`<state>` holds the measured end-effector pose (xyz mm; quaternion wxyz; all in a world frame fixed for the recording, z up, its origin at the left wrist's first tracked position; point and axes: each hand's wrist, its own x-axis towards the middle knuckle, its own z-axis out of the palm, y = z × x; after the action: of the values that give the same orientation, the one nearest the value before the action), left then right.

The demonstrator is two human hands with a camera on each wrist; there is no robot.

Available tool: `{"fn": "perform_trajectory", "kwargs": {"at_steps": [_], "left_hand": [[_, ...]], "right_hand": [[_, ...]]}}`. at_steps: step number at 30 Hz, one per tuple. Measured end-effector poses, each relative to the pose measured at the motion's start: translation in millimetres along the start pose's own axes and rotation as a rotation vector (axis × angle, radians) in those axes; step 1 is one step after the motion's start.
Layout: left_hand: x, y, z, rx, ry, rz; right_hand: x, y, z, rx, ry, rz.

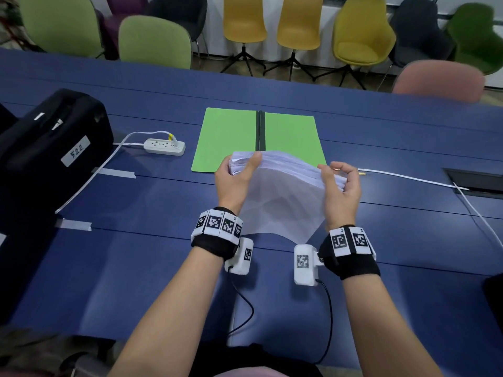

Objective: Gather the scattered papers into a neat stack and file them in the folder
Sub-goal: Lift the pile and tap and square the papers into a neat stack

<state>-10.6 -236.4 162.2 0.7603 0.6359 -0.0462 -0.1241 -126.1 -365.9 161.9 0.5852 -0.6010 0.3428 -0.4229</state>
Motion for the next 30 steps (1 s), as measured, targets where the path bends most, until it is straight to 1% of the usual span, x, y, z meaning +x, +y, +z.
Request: {"fn": "perform_trajectory", "kwargs": {"at_steps": [2,4,6,7,9,13,16,17,22,25,30], "left_hand": [[-0.7,-1.5,-0.3,0.004,0.016,-0.031],[1.1,-2.5,0.3,-0.003,0.072,-0.041],[3.6,-4.5,-1.1,-0.026,0.130,-0.036],[4.1,-4.3,-1.1,-0.021,0.126,-0.011],[1.6,-2.5,0.2,0.027,0.078,0.041],[6.3,-1.3,-3.2,0.012,0.098,0.035],[6.6,1.2,-4.9,0.017,-0.029,0.059],[6.3,2.4,-5.5,0.019,-0.052,0.047],[6.1,3.5,-6.0,0.008,-0.086,-0.052],[3.2,2.8,-5.7,-0.003,-0.065,-0.116],[4.0,0.7,-5.1,0.002,-0.079,-0.191]], "right_hand": [[-1.1,1.3,-1.2,0.002,0.018,0.065],[-0.2,5.4,-3.2,0.032,0.014,0.112],[-1.8,5.0,-4.0,0.033,-0.008,0.103],[-3.2,3.3,-3.8,0.027,-0.016,0.094],[-5.9,0.2,-3.9,0.039,-0.036,0.082],[-7.1,1.7,-7.7,0.075,-0.030,0.070],[-6.1,1.8,-10.2,0.073,-0.035,0.065],[-5.9,1.6,-10.2,0.058,-0.040,0.064],[-5.4,1.5,-8.7,0.047,-0.075,0.088],[-5.7,6.0,-10.6,0.046,-0.136,0.082],[0.1,18.9,-22.5,-0.029,-0.417,0.061]]}}
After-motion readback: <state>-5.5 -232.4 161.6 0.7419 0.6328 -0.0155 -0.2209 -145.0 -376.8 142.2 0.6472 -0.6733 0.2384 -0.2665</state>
